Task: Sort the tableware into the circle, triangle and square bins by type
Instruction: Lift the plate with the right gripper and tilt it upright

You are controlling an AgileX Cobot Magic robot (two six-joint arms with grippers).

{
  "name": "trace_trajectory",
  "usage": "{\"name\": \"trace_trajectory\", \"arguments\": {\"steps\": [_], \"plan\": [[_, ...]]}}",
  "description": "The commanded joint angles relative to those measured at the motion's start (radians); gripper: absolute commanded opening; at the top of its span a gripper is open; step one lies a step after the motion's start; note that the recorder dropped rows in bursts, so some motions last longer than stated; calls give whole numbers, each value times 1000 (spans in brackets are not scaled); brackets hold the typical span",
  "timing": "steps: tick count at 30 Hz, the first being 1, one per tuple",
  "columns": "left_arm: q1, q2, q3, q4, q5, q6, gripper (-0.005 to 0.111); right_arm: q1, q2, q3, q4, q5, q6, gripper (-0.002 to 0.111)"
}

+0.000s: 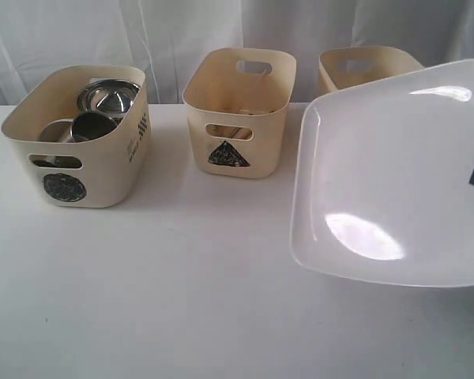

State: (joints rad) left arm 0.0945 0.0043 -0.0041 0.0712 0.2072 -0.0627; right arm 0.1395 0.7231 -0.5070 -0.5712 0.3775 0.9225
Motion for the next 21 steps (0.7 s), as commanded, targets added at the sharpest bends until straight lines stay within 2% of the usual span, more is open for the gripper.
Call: {"name": "trace_trajectory", "arguments": {"steps": [1,5,17,21], "plan": [[2,-4,4,-8,2,-2,0,0,-2,-118,-168,89,-3,0],[2,-4,4,-8,2,-2,0,0,49,-238,-279,146,-3,0],[2,-4,4,-8,2,-2,0,-3,274,-514,-538,146,-3,0],[2,-4,4,-8,2,-2,0,-32,363,-616,-603,141,4,0]]}}
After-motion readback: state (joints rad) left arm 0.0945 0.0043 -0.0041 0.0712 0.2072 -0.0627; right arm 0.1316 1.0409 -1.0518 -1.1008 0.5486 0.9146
